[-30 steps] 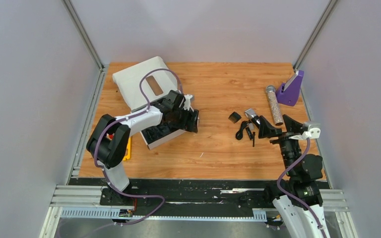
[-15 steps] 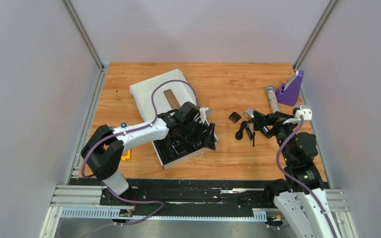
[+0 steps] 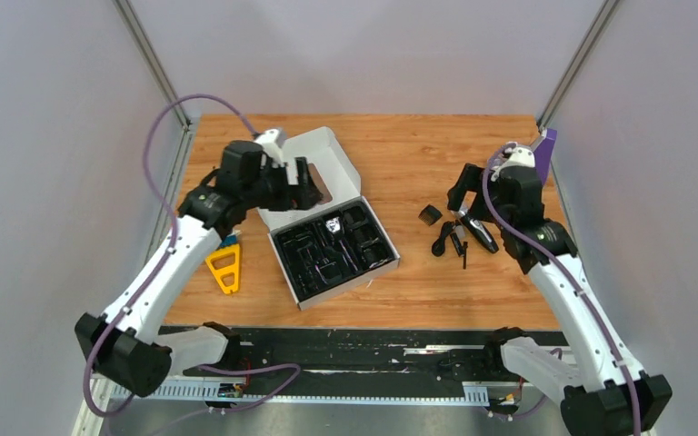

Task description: Sort the hair-cutting tools

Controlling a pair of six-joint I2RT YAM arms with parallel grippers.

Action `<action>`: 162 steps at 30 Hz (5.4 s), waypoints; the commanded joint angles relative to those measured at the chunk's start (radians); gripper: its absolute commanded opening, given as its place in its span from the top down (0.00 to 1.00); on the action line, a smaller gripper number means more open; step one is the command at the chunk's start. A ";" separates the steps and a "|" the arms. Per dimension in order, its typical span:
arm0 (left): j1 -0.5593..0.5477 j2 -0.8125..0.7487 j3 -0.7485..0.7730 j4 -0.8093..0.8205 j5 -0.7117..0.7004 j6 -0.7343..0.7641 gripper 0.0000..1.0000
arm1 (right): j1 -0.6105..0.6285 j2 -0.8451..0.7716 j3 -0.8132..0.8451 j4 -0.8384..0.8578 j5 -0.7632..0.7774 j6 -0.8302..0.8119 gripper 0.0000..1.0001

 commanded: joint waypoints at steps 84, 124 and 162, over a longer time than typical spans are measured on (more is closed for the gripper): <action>0.203 -0.560 -0.427 0.182 -0.505 0.345 0.00 | -0.161 1.031 0.567 -0.211 -0.221 -0.674 0.93; 0.203 -0.447 -0.419 0.155 -0.544 0.325 0.00 | 0.298 0.550 0.465 0.131 -0.115 -0.325 1.00; 0.203 -0.423 -0.414 0.148 -0.541 0.325 0.00 | 0.539 0.959 0.587 -0.038 -0.242 -0.092 0.89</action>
